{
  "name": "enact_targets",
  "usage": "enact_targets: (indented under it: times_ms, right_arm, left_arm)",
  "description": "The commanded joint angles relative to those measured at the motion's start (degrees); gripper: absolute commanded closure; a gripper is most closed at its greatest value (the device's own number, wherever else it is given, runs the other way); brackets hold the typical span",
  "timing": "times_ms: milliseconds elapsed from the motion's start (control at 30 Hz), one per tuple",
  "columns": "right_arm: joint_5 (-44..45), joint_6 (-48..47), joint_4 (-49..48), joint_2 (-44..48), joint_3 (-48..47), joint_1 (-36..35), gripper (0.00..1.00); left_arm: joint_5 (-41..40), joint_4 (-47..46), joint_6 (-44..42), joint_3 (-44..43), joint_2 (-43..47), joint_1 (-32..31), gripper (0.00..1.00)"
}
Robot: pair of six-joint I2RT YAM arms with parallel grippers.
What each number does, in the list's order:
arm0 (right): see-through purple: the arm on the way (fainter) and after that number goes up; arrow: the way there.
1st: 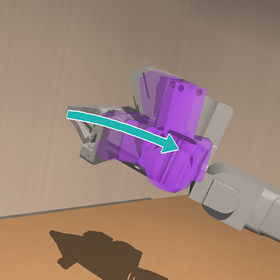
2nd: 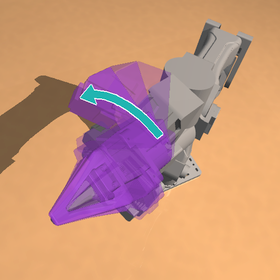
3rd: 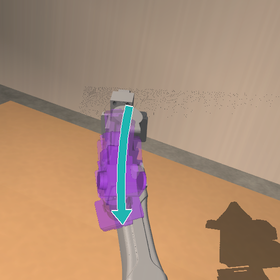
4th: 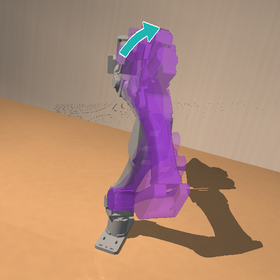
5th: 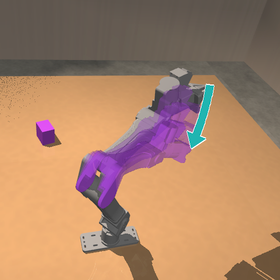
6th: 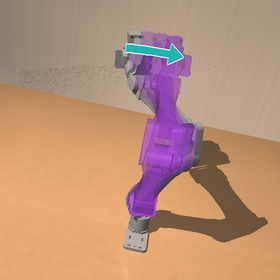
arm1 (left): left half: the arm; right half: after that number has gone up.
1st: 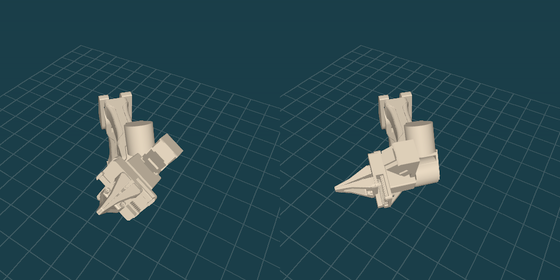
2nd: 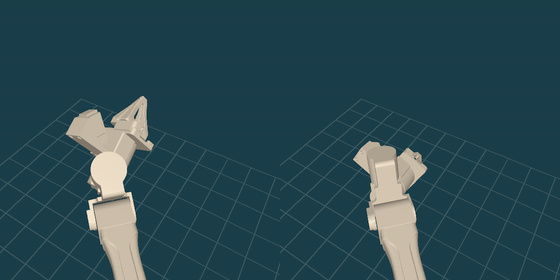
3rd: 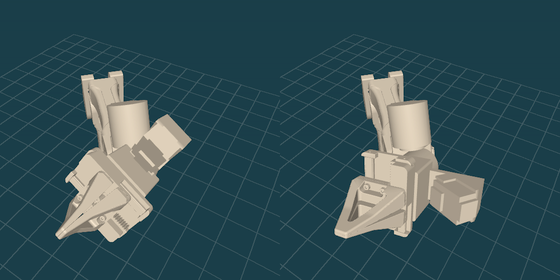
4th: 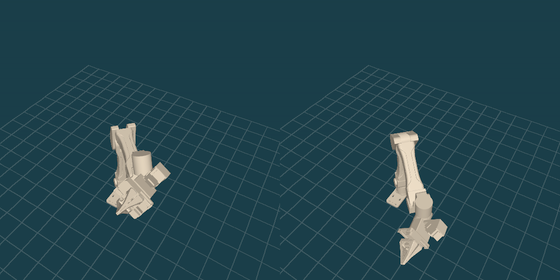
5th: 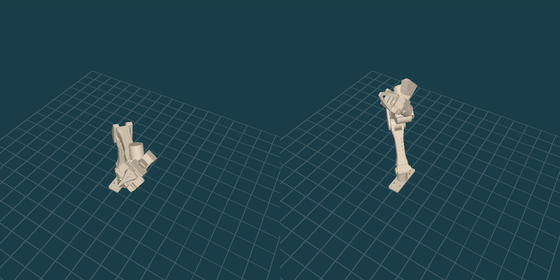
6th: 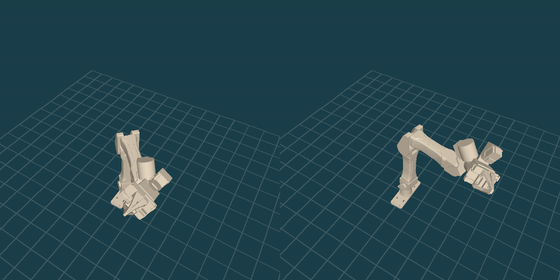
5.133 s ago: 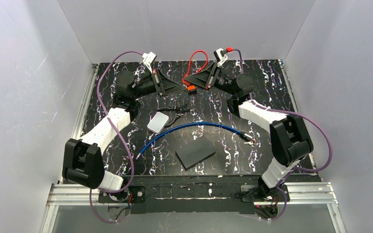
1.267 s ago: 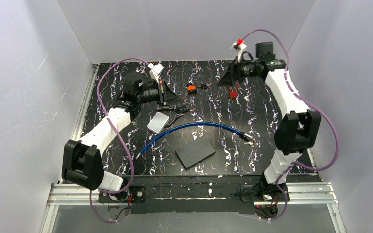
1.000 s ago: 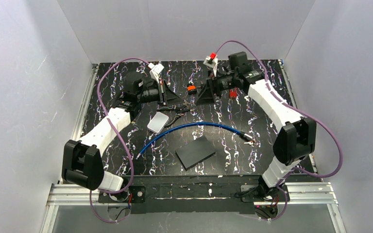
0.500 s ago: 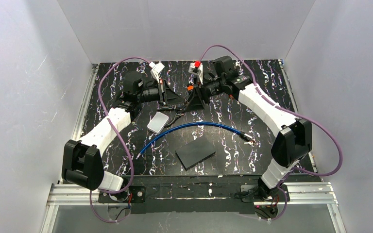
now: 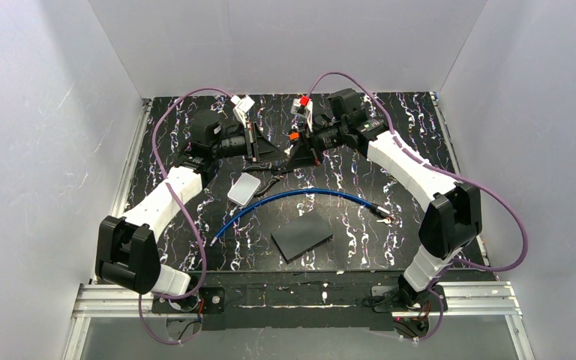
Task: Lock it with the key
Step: Place the key at the center of the board.
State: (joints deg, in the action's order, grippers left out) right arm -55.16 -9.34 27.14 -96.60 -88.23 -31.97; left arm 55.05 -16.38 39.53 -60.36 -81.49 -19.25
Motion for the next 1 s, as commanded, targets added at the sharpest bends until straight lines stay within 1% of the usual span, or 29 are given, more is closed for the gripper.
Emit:
enact_targets:
  times_ms: [0, 67, 100, 167, 200, 233, 267, 300, 400, 600, 733, 967]
  right_arm:
    - [-0.3, -0.5, -0.7, 2.8, 0.8, 2.5, 0.99]
    - [-0.2, -0.9, 0.0, 2.8, 0.9, 4.8, 0.99]
    - [0.3, -1.3, 0.4, 2.7, 0.8, 6.1, 0.99]
    - [1.9, -2.0, 1.2, 2.4, 0.7, 9.0, 0.99]
    - [3.1, -2.4, 1.6, 2.1, 0.6, 9.8, 0.99]
    - [4.5, -3.0, 2.3, 1.7, 0.2, 11.1, 0.99]
    - [6.1, -3.7, 3.2, 1.0, -0.3, 12.3, 0.99]
    - [7.5, -4.4, 4.2, 0.1, -1.2, 14.0, 0.99]
    - [11.9, -6.0, 6.4, -3.0, -4.1, 18.0, 0.99]
    - [23.3, -6.3, 5.7, -11.2, -8.6, 24.6, 0.99]
    - [26.7, -5.4, 5.2, -17.7, -12.9, 27.2, 0.99]
    - [29.4, -3.7, 3.1, -26.2, -20.2, 28.1, 0.99]
  left_arm:
    - [0.3, -1.0, -0.5, 0.6, 2.2, 0.2, 0.67]
    - [0.0, -1.0, -0.6, 0.6, 2.4, 0.6, 0.48]
    - [-0.1, -1.0, -0.6, 0.6, 2.4, 0.8, 0.42]
    - [-0.3, -1.0, -0.6, 0.6, 2.4, 1.0, 0.25]
    - [-0.3, -0.9, -0.7, 0.6, 2.5, 1.1, 0.19]
    - [-0.4, -0.9, -0.8, 0.6, 2.3, 1.2, 0.09]
    - [-0.4, -0.8, -0.7, 0.5, 2.2, 1.3, 0.04]
    - [-0.4, -0.7, -0.7, 0.4, 2.1, 1.2, 0.02]
    - [-0.4, -0.4, -0.9, 0.1, 1.9, 1.3, 0.02]
    - [-1.1, 0.4, -2.0, 0.1, 1.9, 1.3, 0.02]
    - [-1.3, 0.8, -2.3, 0.2, 1.8, 1.3, 0.02]
    - [-1.5, 1.2, -2.5, 0.0, 1.4, 1.3, 0.02]
